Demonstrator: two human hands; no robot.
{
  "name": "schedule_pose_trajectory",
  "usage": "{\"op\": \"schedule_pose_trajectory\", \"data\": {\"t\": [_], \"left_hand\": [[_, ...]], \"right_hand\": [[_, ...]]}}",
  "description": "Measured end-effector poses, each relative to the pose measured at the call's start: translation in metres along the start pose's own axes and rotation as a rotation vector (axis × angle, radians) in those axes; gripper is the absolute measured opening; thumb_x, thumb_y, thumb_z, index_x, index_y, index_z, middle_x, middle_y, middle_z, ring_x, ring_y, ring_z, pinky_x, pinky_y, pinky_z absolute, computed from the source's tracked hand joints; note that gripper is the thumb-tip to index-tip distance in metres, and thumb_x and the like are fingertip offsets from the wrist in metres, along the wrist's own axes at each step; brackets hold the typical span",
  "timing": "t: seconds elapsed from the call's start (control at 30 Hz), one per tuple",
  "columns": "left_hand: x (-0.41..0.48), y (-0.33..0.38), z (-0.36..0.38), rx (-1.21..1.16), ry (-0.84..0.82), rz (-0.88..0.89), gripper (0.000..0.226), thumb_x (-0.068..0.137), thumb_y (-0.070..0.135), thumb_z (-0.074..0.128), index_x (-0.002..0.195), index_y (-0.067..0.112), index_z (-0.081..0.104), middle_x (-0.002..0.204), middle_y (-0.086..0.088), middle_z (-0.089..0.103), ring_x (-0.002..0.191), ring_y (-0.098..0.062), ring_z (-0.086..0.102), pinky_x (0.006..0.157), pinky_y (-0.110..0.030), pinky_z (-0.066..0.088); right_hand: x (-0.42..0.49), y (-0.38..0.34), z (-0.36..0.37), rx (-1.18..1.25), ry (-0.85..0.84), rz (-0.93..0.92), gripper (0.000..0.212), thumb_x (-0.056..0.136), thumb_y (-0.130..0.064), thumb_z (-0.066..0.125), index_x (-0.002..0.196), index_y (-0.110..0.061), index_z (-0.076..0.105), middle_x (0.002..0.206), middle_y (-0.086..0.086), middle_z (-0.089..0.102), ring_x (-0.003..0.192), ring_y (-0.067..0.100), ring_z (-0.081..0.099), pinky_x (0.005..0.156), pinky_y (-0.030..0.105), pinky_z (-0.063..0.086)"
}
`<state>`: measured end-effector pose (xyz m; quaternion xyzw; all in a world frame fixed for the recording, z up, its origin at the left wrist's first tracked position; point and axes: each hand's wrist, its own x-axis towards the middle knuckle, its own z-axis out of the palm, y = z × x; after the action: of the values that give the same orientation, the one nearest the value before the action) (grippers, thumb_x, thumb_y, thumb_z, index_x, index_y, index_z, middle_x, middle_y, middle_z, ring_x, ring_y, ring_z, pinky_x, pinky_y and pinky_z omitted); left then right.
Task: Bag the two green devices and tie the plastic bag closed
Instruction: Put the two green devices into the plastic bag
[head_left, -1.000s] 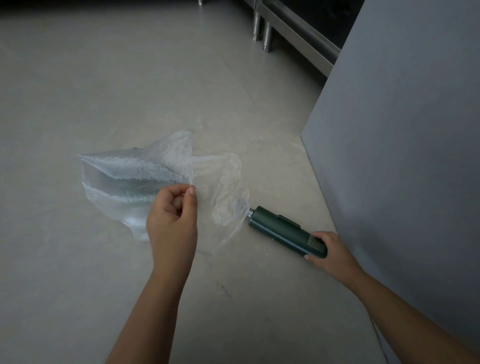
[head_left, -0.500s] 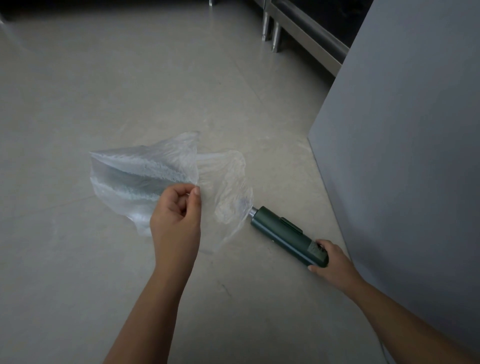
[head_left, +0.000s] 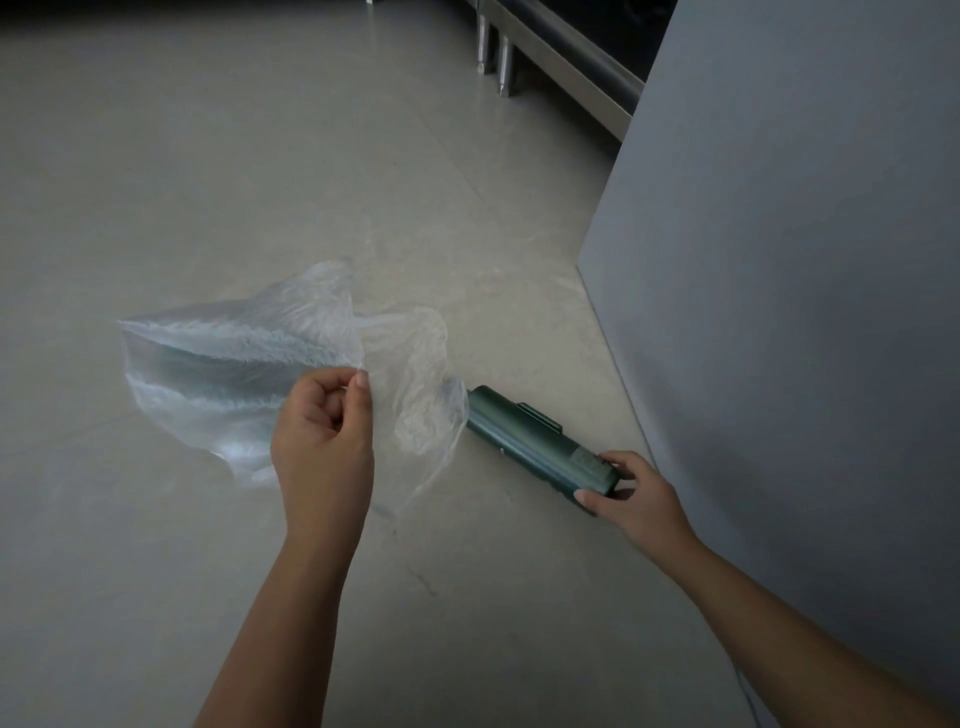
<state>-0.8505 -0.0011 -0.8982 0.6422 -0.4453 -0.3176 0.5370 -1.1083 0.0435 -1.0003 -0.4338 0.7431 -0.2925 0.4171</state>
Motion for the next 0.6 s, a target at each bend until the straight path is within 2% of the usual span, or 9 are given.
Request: {"op": "schedule_pose_trajectory", "data": {"t": [0.1, 0.2, 0.3, 0.43, 0.6], "left_hand": [[0.002, 0.0, 0.004, -0.017, 0.0, -0.013, 0.017, 0.09, 0.021, 0.054, 0.075, 0.03, 0.054, 0.061, -0.002, 0.05, 0.055, -0.012, 0.045, 0.057, -0.025, 0.042], [0.005, 0.001, 0.007, -0.033, 0.003, -0.011, 0.017, 0.09, 0.021, 0.054, 0.075, 0.029, 0.054, 0.062, -0.002, 0.05, 0.056, -0.013, 0.045, 0.058, -0.028, 0.043], [0.007, 0.003, 0.01, -0.042, 0.011, -0.018, 0.019, 0.09, 0.021, 0.054, 0.075, 0.031, 0.053, 0.063, -0.001, 0.051, 0.057, -0.013, 0.046, 0.06, -0.032, 0.044], [0.008, 0.005, 0.014, -0.041, 0.009, -0.018, 0.018, 0.091, 0.021, 0.054, 0.076, 0.031, 0.054, 0.063, -0.002, 0.051, 0.059, -0.016, 0.047, 0.064, -0.042, 0.049], [0.01, 0.002, 0.017, -0.035, 0.009, -0.016, 0.017, 0.091, 0.021, 0.054, 0.076, 0.031, 0.054, 0.064, -0.006, 0.051, 0.06, -0.021, 0.048, 0.068, -0.049, 0.051]], "right_hand": [[-0.001, -0.005, 0.003, 0.101, 0.027, 0.037, 0.043, 0.069, -0.019, 0.077, 0.105, -0.023, 0.054, 0.096, -0.006, 0.055, 0.084, 0.021, 0.062, 0.073, 0.035, 0.055], [-0.003, -0.007, 0.003, 0.173, 0.053, 0.053, 0.043, 0.068, -0.019, 0.078, 0.104, -0.023, 0.056, 0.1, -0.001, 0.058, 0.083, 0.025, 0.065, 0.074, 0.042, 0.058], [-0.004, -0.013, -0.004, 0.23, 0.072, 0.031, 0.04, 0.07, -0.016, 0.076, 0.104, -0.023, 0.056, 0.101, -0.001, 0.058, 0.082, 0.025, 0.066, 0.07, 0.038, 0.059], [-0.001, -0.025, -0.015, 0.372, 0.076, -0.002, 0.033, 0.073, -0.009, 0.073, 0.095, -0.026, 0.057, 0.101, 0.001, 0.057, 0.08, 0.02, 0.065, 0.059, 0.023, 0.058], [-0.002, -0.037, -0.024, 0.494, 0.032, -0.033, 0.03, 0.075, -0.004, 0.069, 0.093, -0.026, 0.058, 0.108, 0.005, 0.059, 0.083, 0.017, 0.066, 0.062, 0.026, 0.058]]}}
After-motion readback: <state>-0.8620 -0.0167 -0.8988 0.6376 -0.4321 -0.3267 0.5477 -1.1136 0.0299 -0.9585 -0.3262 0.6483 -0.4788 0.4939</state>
